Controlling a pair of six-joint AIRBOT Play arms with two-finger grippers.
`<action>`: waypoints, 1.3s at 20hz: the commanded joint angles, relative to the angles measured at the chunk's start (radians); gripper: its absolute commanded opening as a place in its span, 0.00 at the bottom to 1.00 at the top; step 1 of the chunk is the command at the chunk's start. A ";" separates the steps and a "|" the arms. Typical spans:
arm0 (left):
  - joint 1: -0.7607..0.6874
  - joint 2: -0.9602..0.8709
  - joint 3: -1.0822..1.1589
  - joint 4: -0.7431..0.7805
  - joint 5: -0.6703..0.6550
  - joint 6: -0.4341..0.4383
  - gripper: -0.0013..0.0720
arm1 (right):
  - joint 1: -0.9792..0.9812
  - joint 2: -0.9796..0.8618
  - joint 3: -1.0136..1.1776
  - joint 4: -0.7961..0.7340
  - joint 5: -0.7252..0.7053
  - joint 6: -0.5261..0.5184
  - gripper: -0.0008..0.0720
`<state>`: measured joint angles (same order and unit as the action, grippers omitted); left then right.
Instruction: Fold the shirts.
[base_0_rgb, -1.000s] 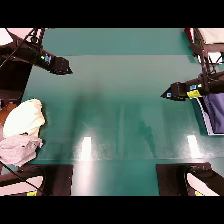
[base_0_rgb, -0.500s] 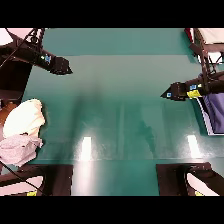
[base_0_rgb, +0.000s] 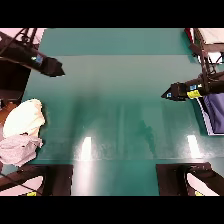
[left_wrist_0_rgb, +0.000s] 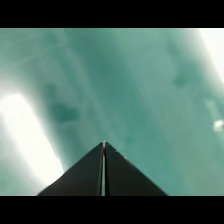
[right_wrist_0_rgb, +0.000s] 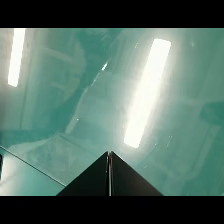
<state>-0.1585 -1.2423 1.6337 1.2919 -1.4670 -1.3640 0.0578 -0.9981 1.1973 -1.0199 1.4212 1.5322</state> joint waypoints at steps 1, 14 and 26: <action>0.006 0.132 -0.115 0.226 -0.044 -0.010 0.05 | 0.000 0.000 0.000 0.000 0.004 0.000 0.03; 0.359 0.246 -0.838 0.409 0.491 -0.155 0.77 | 0.001 0.000 0.000 0.000 0.004 0.000 0.03; 0.358 0.154 -0.663 0.314 0.386 -0.081 0.05 | 0.001 0.000 0.000 0.000 0.002 0.001 0.03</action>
<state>0.1993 -1.1107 0.8806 1.6772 -1.0187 -1.5089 0.0578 -0.9977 1.1973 -1.0203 1.4246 1.5322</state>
